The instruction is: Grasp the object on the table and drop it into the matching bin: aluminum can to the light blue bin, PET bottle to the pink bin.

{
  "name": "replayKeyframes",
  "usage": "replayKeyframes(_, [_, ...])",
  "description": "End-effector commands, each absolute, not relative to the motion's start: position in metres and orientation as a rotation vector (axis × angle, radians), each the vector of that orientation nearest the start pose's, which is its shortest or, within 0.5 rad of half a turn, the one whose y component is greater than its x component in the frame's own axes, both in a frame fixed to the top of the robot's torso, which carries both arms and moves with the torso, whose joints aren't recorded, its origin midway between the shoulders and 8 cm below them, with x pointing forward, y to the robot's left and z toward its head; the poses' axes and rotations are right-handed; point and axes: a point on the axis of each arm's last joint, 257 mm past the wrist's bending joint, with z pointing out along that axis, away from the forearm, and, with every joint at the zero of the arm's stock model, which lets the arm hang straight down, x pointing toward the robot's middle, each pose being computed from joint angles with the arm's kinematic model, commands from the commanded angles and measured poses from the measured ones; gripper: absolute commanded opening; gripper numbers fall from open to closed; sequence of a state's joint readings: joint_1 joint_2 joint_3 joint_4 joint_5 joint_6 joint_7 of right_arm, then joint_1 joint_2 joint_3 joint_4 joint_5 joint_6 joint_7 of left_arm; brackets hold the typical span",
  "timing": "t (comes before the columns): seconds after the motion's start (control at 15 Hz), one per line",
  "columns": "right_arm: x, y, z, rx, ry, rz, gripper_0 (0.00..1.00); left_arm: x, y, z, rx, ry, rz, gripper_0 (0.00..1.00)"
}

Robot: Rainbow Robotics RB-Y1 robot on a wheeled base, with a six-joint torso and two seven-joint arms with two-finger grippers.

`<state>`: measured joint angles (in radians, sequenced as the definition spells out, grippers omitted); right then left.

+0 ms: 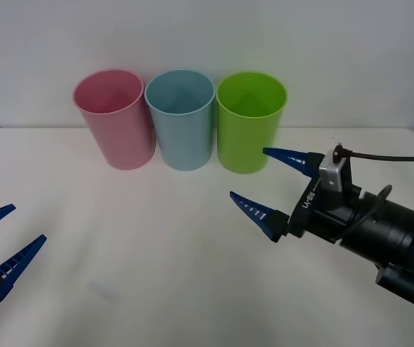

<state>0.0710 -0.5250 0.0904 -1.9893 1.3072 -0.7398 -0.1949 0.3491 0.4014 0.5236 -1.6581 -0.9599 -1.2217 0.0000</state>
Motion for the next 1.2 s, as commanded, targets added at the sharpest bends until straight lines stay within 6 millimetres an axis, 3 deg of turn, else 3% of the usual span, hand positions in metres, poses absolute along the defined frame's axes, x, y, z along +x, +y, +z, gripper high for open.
replayKeyframes(0.07, [0.387,-0.124,-0.139,-0.912,1.358,0.595,1.0,0.342,0.33,-0.169,0.465,1.441,-0.567,1.0])
replayKeyframes(0.53, [0.336,-0.193,-0.17,-0.908,1.439,0.567,1.0,0.342,0.33,-0.169,0.465,1.441,-0.567,1.0])
replayKeyframes(0.73, [0.32,-0.222,-0.173,-0.838,1.466,0.55,1.0,0.342,0.33,-0.169,0.465,1.441,-0.567,1.0])
replayKeyframes(0.93, [0.309,-0.238,-0.176,-0.777,1.481,0.551,1.0,0.342,0.33,-0.169,0.465,1.441,-0.567,1.0])
replayKeyframes(1.2, [0.31,-0.248,-0.178,-0.726,1.479,0.566,1.0,0.342,0.33,-0.169,0.465,1.441,-0.567,1.0])
